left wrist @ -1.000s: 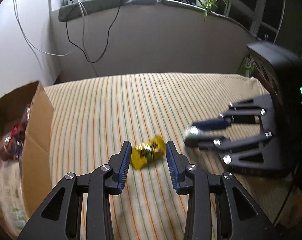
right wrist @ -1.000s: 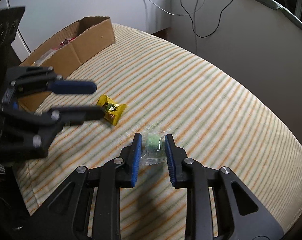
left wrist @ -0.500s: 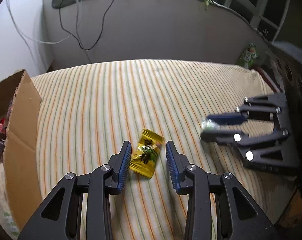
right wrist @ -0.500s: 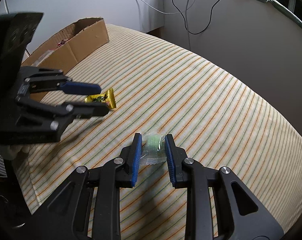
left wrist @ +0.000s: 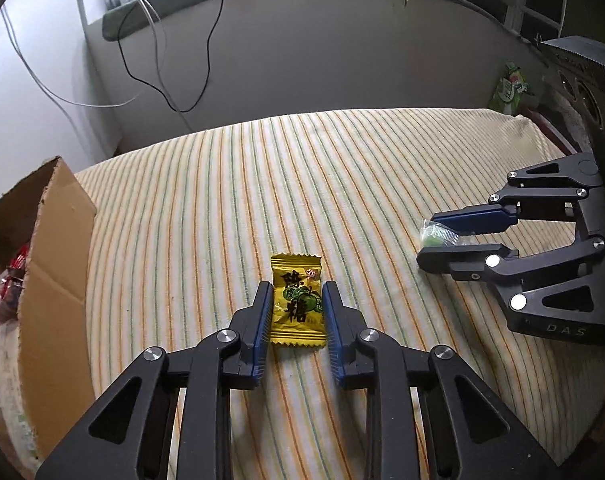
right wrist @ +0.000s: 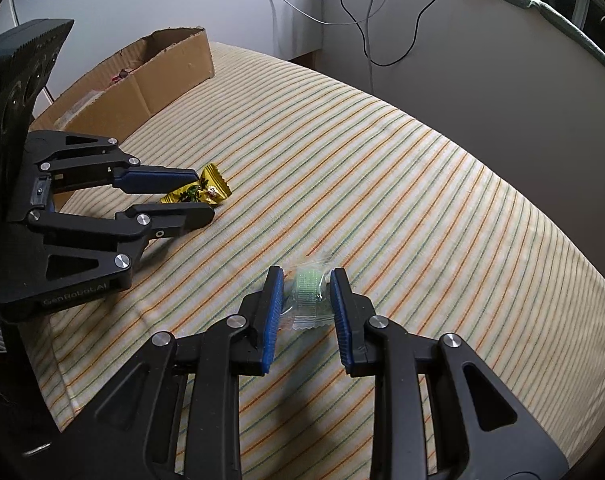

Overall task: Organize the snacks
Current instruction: 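Carry the yellow and green candies over the box with both grippers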

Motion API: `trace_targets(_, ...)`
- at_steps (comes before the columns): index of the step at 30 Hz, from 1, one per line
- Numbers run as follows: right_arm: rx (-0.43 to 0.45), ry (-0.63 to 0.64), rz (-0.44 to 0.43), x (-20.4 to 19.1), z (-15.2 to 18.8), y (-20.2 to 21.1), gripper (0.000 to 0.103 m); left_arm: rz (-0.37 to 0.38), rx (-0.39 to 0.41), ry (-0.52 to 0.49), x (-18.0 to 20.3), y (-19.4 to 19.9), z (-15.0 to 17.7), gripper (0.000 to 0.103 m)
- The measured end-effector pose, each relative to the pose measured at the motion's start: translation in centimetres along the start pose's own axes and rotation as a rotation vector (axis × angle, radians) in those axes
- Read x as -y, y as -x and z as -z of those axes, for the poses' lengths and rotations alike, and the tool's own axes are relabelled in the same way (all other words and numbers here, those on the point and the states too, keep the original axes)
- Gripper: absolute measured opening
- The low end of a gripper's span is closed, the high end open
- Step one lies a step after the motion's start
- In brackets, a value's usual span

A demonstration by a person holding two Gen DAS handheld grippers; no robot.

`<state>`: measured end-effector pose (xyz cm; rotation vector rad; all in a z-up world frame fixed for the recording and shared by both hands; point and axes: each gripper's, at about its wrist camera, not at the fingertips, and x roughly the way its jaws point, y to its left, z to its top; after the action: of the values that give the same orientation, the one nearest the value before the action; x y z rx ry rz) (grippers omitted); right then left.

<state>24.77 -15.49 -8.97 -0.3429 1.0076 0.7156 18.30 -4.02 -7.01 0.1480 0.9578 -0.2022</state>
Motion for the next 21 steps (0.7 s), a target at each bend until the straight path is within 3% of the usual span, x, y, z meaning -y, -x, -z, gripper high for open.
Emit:
trace_targets(12, 0.043, -0.038, 0.022, -0.3, 0.1, 2.1, 0.021, 0.022, 0.092, 0.069, -2.2, 4.5, 1.5, 0.023)
trace_targets(21, 0.1, -0.014, 0.016, -3.2, -1.6, 4.6, 0.021, -0.003, 0.191, 0.099, -4.2, 9.1, 2.3, 0.023)
